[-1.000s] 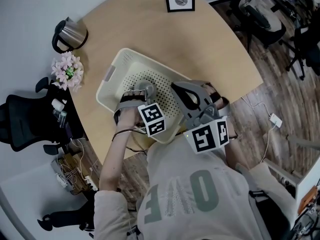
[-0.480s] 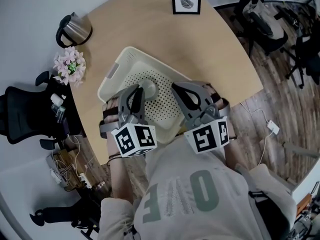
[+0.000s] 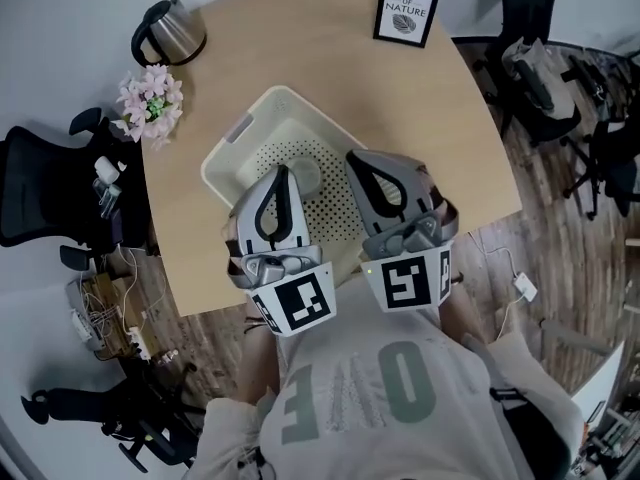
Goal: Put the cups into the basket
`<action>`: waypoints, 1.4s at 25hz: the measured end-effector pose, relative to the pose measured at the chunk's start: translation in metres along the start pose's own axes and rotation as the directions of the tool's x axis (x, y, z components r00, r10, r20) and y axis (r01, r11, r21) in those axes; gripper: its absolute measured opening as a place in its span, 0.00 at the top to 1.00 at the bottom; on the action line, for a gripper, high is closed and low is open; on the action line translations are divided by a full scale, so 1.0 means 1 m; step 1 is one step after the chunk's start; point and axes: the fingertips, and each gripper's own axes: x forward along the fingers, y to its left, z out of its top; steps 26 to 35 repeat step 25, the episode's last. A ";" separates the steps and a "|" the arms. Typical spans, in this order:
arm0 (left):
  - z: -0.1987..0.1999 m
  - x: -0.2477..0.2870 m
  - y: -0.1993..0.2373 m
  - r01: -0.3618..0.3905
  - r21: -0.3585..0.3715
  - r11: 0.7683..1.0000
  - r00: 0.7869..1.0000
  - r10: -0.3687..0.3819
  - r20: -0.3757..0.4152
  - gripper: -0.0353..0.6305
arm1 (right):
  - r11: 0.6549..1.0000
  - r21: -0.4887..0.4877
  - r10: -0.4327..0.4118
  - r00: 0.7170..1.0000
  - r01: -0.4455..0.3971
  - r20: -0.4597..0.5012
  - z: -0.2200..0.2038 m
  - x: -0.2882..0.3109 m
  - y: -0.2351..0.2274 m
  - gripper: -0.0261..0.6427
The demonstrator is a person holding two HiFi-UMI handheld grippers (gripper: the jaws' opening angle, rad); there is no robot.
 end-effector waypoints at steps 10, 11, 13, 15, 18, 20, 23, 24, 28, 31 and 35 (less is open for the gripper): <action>-0.002 -0.002 0.000 -0.024 0.040 0.999 1.000 0.024 0.007 0.93 | 0.998 -0.038 0.055 0.998 -0.055 -0.013 0.000 0.008 0.014 0.96; -0.003 -0.002 0.001 -0.027 0.041 0.999 1.000 0.027 0.007 0.93 | 0.997 -0.039 0.059 0.998 -0.059 -0.014 0.000 0.008 0.014 0.96; -0.002 -0.003 0.004 -0.035 0.042 0.999 0.999 0.035 0.009 0.93 | 0.997 -0.044 0.064 0.998 -0.065 -0.014 0.000 0.010 0.015 0.96; 0.000 -0.004 0.006 -0.044 0.047 0.998 0.999 0.044 0.016 0.93 | 0.996 -0.049 0.067 0.998 -0.068 -0.013 0.001 0.011 0.016 0.96; 0.001 -0.005 0.008 -0.049 0.049 0.998 0.999 0.048 0.022 0.93 | 0.995 -0.056 0.076 0.997 -0.076 -0.014 0.000 0.013 0.018 0.96; 0.000 -0.006 0.007 -0.049 0.050 0.998 0.999 0.048 0.023 0.93 | 0.995 -0.059 0.081 0.997 -0.082 -0.015 0.000 0.013 0.021 0.96; -0.003 -0.009 0.007 -0.055 0.062 0.997 0.998 0.054 0.019 0.93 | 0.994 -0.063 0.089 0.996 -0.090 -0.016 0.000 0.014 0.024 0.96; -0.004 -0.010 0.008 -0.058 0.065 0.996 0.998 0.057 0.017 0.93 | 0.994 -0.064 0.092 0.996 -0.093 -0.017 0.000 0.014 0.025 0.96; -0.004 -0.011 0.008 -0.060 0.067 0.996 0.998 0.059 0.015 0.93 | 0.993 -0.065 0.095 0.995 -0.096 -0.018 0.000 0.014 0.026 0.96; -0.004 -0.011 0.008 -0.060 0.067 0.996 0.998 0.059 0.015 0.93 | 0.993 -0.065 0.095 0.995 -0.096 -0.018 0.000 0.014 0.026 0.96; -0.004 -0.011 0.008 -0.060 0.067 0.996 0.998 0.059 0.015 0.93 | 0.993 -0.065 0.095 0.995 -0.096 -0.018 0.000 0.014 0.026 0.96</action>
